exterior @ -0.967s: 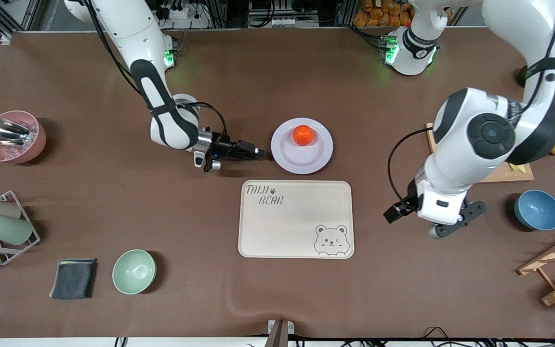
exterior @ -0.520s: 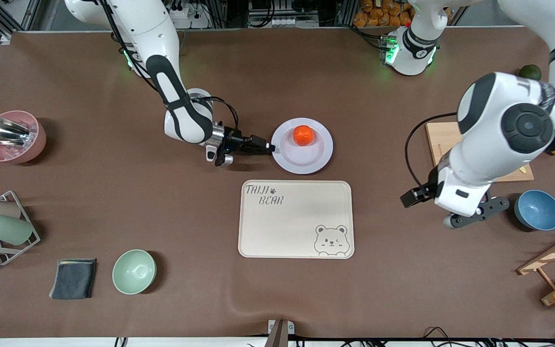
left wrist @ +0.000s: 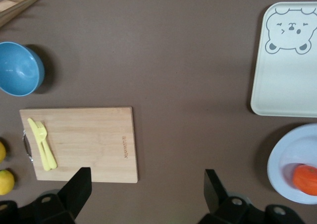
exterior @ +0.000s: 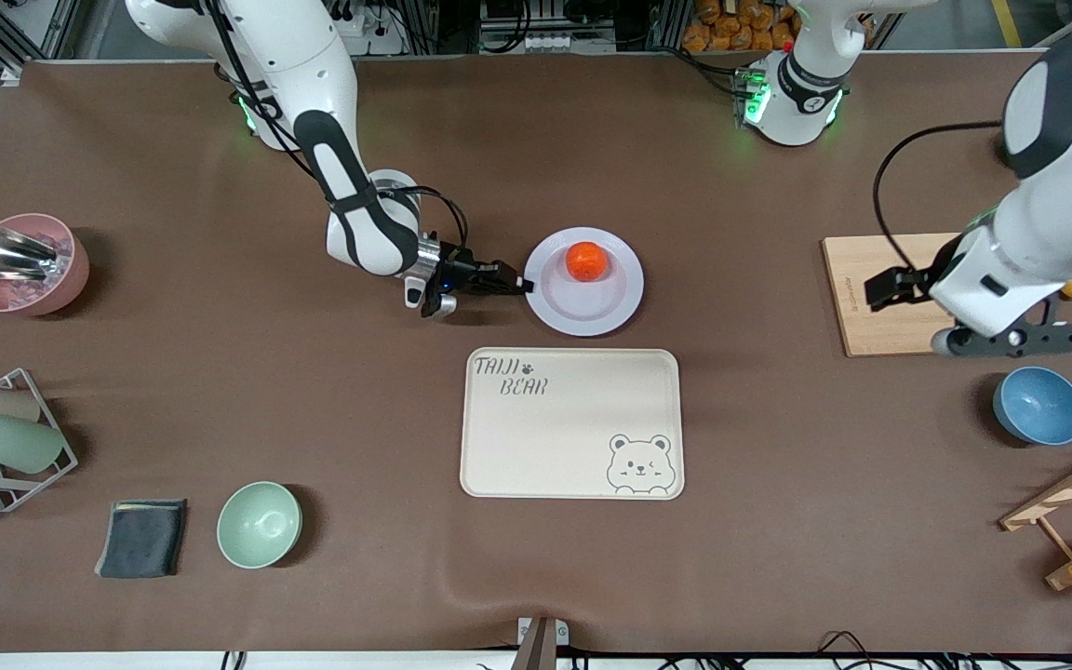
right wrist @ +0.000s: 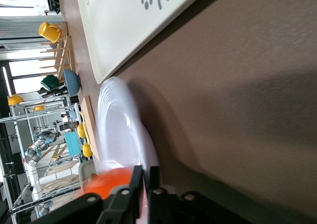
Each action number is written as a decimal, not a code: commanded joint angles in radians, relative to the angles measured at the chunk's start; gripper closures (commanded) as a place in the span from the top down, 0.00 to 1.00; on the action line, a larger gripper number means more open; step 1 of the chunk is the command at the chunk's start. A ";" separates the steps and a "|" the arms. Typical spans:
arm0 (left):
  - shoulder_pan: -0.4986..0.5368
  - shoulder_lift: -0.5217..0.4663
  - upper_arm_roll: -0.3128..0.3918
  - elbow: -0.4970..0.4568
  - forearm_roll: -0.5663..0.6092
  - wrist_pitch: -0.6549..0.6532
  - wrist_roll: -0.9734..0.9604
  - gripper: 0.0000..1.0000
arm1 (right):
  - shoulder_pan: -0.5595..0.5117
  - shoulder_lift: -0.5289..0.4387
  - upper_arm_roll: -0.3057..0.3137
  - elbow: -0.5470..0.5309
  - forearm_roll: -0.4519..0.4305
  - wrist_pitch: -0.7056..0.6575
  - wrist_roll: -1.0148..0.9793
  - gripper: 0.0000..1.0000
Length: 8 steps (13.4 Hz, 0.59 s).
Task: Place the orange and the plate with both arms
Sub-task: 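Slide the plate onto the bear tray with the right gripper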
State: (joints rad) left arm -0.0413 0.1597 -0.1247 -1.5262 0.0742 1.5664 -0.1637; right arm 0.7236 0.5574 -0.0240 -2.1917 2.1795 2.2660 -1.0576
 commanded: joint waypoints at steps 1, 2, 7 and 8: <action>-0.040 -0.086 0.037 -0.043 -0.033 -0.029 0.030 1.00 | 0.030 0.006 -0.010 0.015 0.042 0.017 -0.019 0.00; -0.040 -0.104 0.039 -0.046 -0.033 -0.032 0.053 1.00 | 0.030 0.004 -0.008 0.015 0.066 0.014 -0.019 0.00; -0.045 -0.170 0.059 -0.046 -0.059 -0.114 0.162 1.00 | 0.033 -0.046 0.006 0.015 0.134 0.006 -0.018 0.00; -0.051 -0.172 0.060 -0.045 -0.066 -0.120 0.171 1.00 | 0.031 -0.062 0.009 0.015 0.155 0.004 -0.013 0.00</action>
State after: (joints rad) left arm -0.0783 0.0215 -0.0855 -1.5466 0.0423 1.4641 -0.0273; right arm 0.7381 0.5447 -0.0162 -2.1661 2.2779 2.2570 -1.0639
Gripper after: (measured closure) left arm 0.000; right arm 0.956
